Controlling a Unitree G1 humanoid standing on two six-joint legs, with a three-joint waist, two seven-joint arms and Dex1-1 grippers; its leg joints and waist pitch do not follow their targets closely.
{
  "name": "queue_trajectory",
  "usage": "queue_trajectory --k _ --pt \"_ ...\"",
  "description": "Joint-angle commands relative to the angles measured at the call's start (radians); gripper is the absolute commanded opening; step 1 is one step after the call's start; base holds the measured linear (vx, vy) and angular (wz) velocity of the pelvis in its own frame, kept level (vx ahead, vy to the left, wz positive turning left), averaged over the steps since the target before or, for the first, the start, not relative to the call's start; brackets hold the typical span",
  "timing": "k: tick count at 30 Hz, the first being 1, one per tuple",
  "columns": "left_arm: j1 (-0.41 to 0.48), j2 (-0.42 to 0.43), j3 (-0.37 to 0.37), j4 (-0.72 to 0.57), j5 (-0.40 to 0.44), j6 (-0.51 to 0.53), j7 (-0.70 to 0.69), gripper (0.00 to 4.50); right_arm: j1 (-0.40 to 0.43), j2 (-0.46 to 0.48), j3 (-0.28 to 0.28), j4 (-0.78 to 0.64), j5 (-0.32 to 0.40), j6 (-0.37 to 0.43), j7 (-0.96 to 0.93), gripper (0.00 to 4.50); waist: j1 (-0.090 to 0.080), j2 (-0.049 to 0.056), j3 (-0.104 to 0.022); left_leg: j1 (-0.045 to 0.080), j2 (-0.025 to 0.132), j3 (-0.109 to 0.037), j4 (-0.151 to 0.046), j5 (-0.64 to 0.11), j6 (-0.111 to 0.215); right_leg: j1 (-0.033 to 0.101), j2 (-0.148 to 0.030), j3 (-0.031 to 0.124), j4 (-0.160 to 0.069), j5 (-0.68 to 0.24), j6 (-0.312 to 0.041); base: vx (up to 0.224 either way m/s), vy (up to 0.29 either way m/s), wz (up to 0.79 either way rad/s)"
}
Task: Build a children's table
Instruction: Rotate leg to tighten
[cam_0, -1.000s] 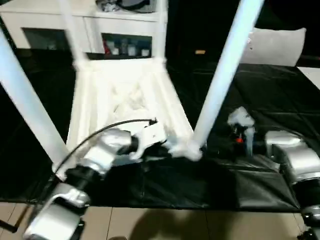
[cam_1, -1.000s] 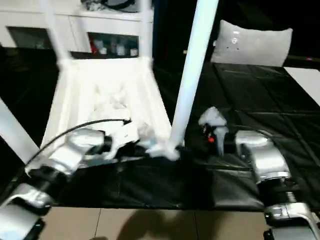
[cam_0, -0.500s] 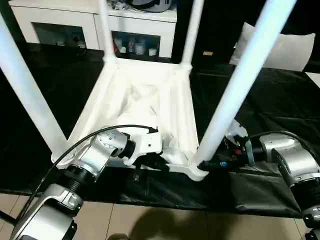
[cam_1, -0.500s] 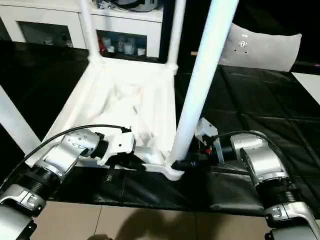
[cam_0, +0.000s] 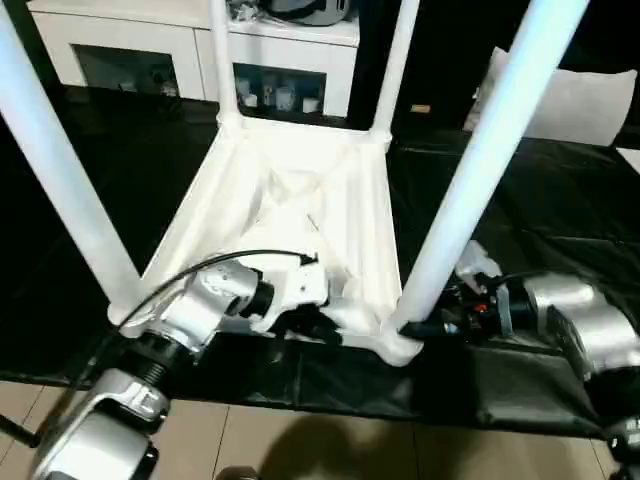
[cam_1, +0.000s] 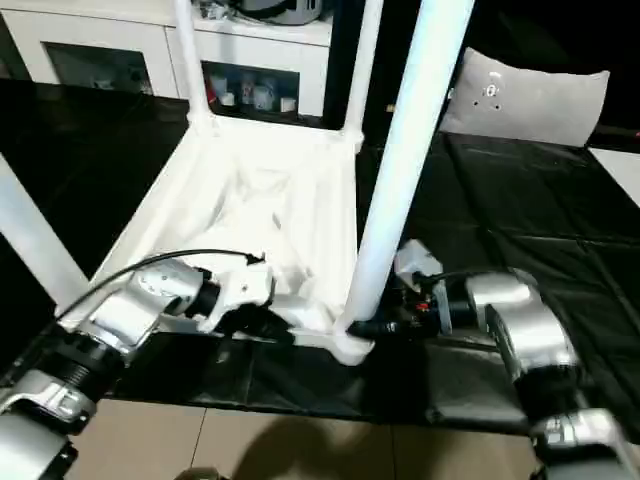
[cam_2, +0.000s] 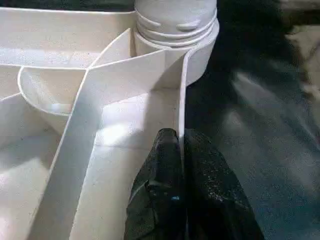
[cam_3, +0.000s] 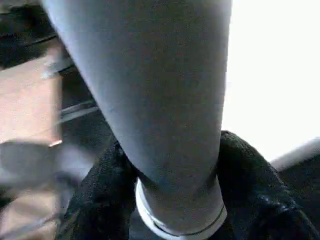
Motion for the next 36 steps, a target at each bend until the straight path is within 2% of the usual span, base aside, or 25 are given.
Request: queue_trajectory --k 1,2,3,4,5,6,7,8,9,10,12,15,17,18,20,24,25,26,27,28,29,31,32,35,36 --pt "-0.022 -0.088 0.029 0.014 -0.025 0.051 0.139 0.00 -0.039 0.090 0.020 0.024 -0.049 0.092 -0.205 2.03 -0.014 -0.009 -0.048 0.002 0.045 -0.018 -0.078 -0.300 -0.006 0.040 -0.065 0.031 -0.092 -0.582 -0.100 -0.052 0.005 -0.05" --pt "-0.027 -0.100 0.035 0.019 -0.022 0.066 0.164 0.00 -0.051 0.112 0.012 0.029 -0.054 0.120 -0.255 2.00 -0.029 -0.012 -0.046 -0.005 0.039 -0.025 -0.078 -0.323 -0.017 0.044 -0.067 0.021 -0.098 -0.652 -0.064 0.000 0.000 0.00" --pt "-0.037 -0.129 0.049 0.029 -0.017 0.106 0.223 0.00 -0.079 0.162 -0.007 0.039 -0.068 0.182 -0.373 2.00 -0.037 -0.010 -0.048 -0.003 0.038 -0.027 -0.076 -0.329 -0.023 0.043 -0.067 0.020 -0.101 -0.674 -0.053 0.000 0.000 0.00" --pt "-0.047 -0.154 0.062 0.034 -0.012 0.142 0.270 0.00 -0.091 0.199 -0.012 0.037 -0.088 0.208 -0.447 1.99 -0.052 -0.009 -0.048 -0.001 0.035 -0.030 -0.073 -0.343 -0.029 0.036 -0.067 0.014 -0.108 -0.705 -0.036 0.000 0.000 0.00" --pt "-0.068 -0.202 0.092 0.053 -0.010 0.177 0.370 0.00 -0.092 0.247 0.001 0.014 -0.140 0.226 -0.550 1.97 -0.064 -0.005 -0.050 -0.002 0.035 -0.034 -0.072 -0.349 -0.035 0.039 -0.068 0.008 -0.112 -0.711 -0.027 0.000 0.000 0.00" --pt "-0.074 -0.214 0.101 0.059 -0.010 0.182 0.397 0.00 -0.091 0.258 0.002 0.009 -0.149 0.227 -0.574 1.97 -0.069 -0.005 -0.051 -0.005 0.037 -0.036 -0.074 -0.348 -0.033 0.041 -0.068 0.007 -0.113 -0.697 -0.028 0.000 0.000 0.00" --pt "-0.083 -0.235 0.116 0.068 -0.011 0.193 0.439 0.00 -0.089 0.279 0.000 0.000 -0.159 0.231 -0.615 1.97 -0.073 0.002 -0.051 0.001 0.038 -0.035 -0.075 -0.362 -0.031 0.034 -0.065 0.006 -0.118 -0.669 -0.034 0.000 0.000 0.00" --pt "-0.090 -0.251 0.128 0.074 -0.010 0.200 0.471 0.00 -0.087 0.295 -0.003 -0.007 -0.162 0.234 -0.648 1.97 -0.074 -0.003 -0.057 0.005 0.038 -0.035 -0.075 -0.359 -0.016 0.037 -0.068 0.007 -0.115 -0.610 -0.054 0.000 0.000 0.00" --pt "-0.095 -0.265 0.127 0.082 -0.001 0.199 0.496 0.00 -0.087 0.314 -0.018 -0.011 -0.159 0.229 -0.692 1.97 -0.075 -0.002 -0.056 0.002 0.041 -0.033 -0.078 -0.349 -0.008 0.037 -0.067 0.010 -0.110 -0.572 -0.066 0.000 0.000 0.00" --pt "-0.098 -0.273 0.122 0.087 0.008 0.195 0.507 0.00 -0.088 0.327 -0.029 -0.013 -0.158 0.218 -0.722 1.97 -0.074 -0.001 -0.058 -0.002 0.043 -0.031 -0.082 -0.325 0.005 0.039 -0.065 0.015 -0.103 -0.507 -0.085 0.000 0.000 0.00" --pt "-0.098 -0.274 0.099 0.087 0.022 0.185 0.494 0.00 -0.088 0.336 -0.041 -0.026 -0.150 0.174 -0.731 2.50 -0.071 0.003 -0.062 -0.003 0.044 -0.024 -0.081 -0.280 0.018 0.043 -0.063 0.021 -0.091 -0.384 -0.126 0.000 0.000 0.00" --pt "-0.093 -0.270 0.091 0.080 0.032 0.187 0.483 0.00 -0.084 0.346 -0.065 -0.057 -0.123 0.190 -0.730 2.69 -0.065 0.001 -0.063 -0.006 0.044 -0.018 -0.079 -0.237 0.040 0.049 -0.065 0.026 -0.082 -0.316 -0.154 0.000 0.000 0.00" --pt "-0.085 -0.248 0.084 0.069 0.039 0.176 0.462 0.00 -0.067 0.326 -0.066 -0.107 -0.102 0.201 -0.675 2.93 -0.055 0.001 -0.063 -0.006 0.043 -0.015 -0.078 -0.213 0.051 0.052 -0.066 0.025 -0.082 -0.313 -0.158 0.000 0.000 0.00" --pt "-0.082 -0.240 0.082 0.066 0.041 0.169 0.454 0.00 -0.062 0.317 -0.068 -0.117 -0.099 0.202 -0.661 3.01 -0.048 0.000 -0.063 -0.006 0.042 -0.014 -0.078 -0.208 0.056 0.054 -0.066 0.024 -0.086 -0.334 -0.149 0.000 0.000 0.00" --pt "-0.079 -0.216 0.075 0.063 0.038 0.145 0.433 0.00 -0.054 0.285 -0.068 -0.126 -0.090 0.199 -0.621 3.17 -0.041 0.001 -0.063 -0.003 0.044 -0.012 -0.078 -0.197 0.054 0.051 -0.069 0.025 -0.087 -0.351 -0.142 0.000 0.000 0.00" --pt "-0.072 -0.170 0.061 0.068 0.042 0.081 0.378 0.00 -0.040 0.214 -0.060 -0.131 -0.076 0.181 -0.525 3.57 -0.031 0.002 -0.064 -0.006 0.046 -0.011 -0.076 -0.166 0.056 0.055 -0.066 0.024 -0.081 -0.313 -0.144 0.000 0.000 0.00" --pt "-0.067 -0.145 0.048 0.069 0.047 0.049 0.339 0.00 -0.036 0.175 -0.058 -0.124 -0.074 0.167 -0.472 3.57 -0.030 -0.005 -0.064 -0.006 0.046 -0.009 -0.075 -0.158 0.059 0.055 -0.065 0.024 -0.080 -0.303 -0.147 0.000 0.000 0.00" --pt "-0.063 -0.131 0.040 0.066 0.047 0.032 0.313 0.00 -0.035 0.153 -0.057 -0.119 -0.074 0.160 -0.441 3.57 -0.025 -0.002 -0.065 -0.005 0.047 -0.008 -0.073 -0.152 0.061 0.056 -0.065 0.025 -0.077 -0.298 -0.146 0.000 0.000 0.00" --pt "-0.059 -0.118 0.033 0.064 0.046 0.020 0.287 0.00 -0.034 0.132 -0.056 -0.112 -0.075 0.148 -0.414 3.84 -0.023 0.000 -0.063 -0.005 0.046 -0.008 -0.073 -0.154 0.062 0.053 -0.065 0.025 -0.077 -0.300 -0.148 0.000 0.000 0.00" --pt "-0.056 -0.109 0.028 0.061 0.045 0.012 0.268 0.00 -0.035 0.116 -0.054 -0.104 -0.076 0.137 -0.392 3.92 -0.023 -0.002 -0.062 -0.007 0.047 -0.008 -0.073 -0.164 0.058 0.053 -0.067 0.024 -0.077 -0.321 -0.147 0.000 0.000 0.00" --pt "-0.044 -0.078 0.011 0.052 0.039 -0.028 0.204 0.00 -0.043 0.065 -0.048 -0.075 -0.081 0.084 -0.318 3.92 -0.023 -0.001 -0.062 -0.005 0.048 -0.008 -0.073 -0.170 0.054 0.052 -0.067 0.025 -0.078 -0.333 -0.146 0.000 0.000 0.00" --pt "-0.040 -0.064 0.004 0.050 0.036 -0.045 0.176 0.00 -0.046 0.044 -0.045 -0.064 -0.079 0.064 -0.279 4.01 -0.021 -0.001 -0.062 -0.006 0.049 -0.009 -0.072 -0.172 0.052 0.052 -0.067 0.024 -0.076 -0.332 -0.149 0.000 0.000 0.00" --pt "-0.034 -0.041 -0.010 0.046 0.029 -0.076 0.126 0.00 -0.048 0.011 -0.041 -0.062 -0.060 0.047 -0.204 4.28 -0.021 -0.002 -0.062 -0.005 0.050 -0.008 -0.073 -0.170 0.051 0.052 -0.066 0.025 -0.074 -0.324 -0.155 0.000 0.000 0.00" --pt "-0.027 -0.009 -0.032 0.035 0.018 -0.105 0.049 0.00 -0.047 -0.037 -0.031 -0.072 -0.025 0.034 -0.080 4.28 -0.020 -0.003 -0.064 -0.005 0.053 -0.008 -0.071 -0.171 0.067 0.054 -0.066 0.025 -0.067 -0.282 -0.181 0.000 0.000 0.00" --pt "-0.027 -0.009 -0.032 0.035 0.018 -0.105 0.049 0.00 -0.047 -0.037 -0.031 -0.072 -0.025 0.034 -0.080 4.08 -0.019 -0.002 -0.063 -0.006 0.053 -0.008 -0.070 -0.169 0.069 0.054 -0.065 0.025 -0.066 -0.276 -0.186 0.000 0.000 0.00"
